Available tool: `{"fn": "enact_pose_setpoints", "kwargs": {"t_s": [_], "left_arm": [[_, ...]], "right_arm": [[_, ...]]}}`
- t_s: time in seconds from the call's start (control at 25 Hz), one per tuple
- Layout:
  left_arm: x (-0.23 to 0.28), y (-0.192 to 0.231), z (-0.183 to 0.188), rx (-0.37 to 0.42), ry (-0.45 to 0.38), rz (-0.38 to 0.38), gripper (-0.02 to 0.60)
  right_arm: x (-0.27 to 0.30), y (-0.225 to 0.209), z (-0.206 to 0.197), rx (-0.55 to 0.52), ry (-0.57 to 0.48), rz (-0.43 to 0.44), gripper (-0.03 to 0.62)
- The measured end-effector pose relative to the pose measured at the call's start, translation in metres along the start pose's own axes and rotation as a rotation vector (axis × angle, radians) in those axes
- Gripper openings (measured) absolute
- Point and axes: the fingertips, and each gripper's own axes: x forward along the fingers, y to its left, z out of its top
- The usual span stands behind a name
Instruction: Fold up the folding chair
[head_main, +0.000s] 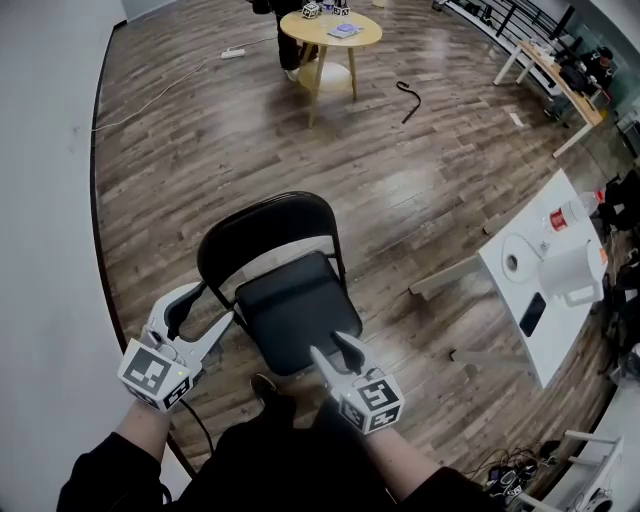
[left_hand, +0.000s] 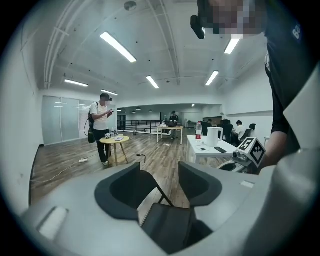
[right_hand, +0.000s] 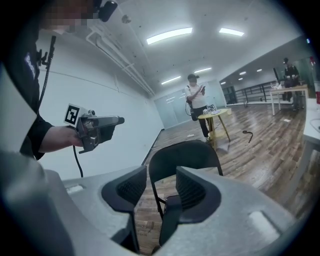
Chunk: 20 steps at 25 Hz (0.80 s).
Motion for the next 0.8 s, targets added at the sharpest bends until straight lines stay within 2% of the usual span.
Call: {"fn": "enact_pose_setpoints", "kwargs": {"t_s": [0.52,0.8], "left_arm": [[0.040,0.043,-0.017,0.056,0.098,0.000,0.311],[0.068,0.063,-0.046,0.069,0.156,-0.012,0.361]], "right_arm": [[0.012,-0.031,-0.048,0.136,0.057,-0.034,0.239],[0.017,-0.040,-0.081,0.232,0.093,-0.038,0.287]]}}
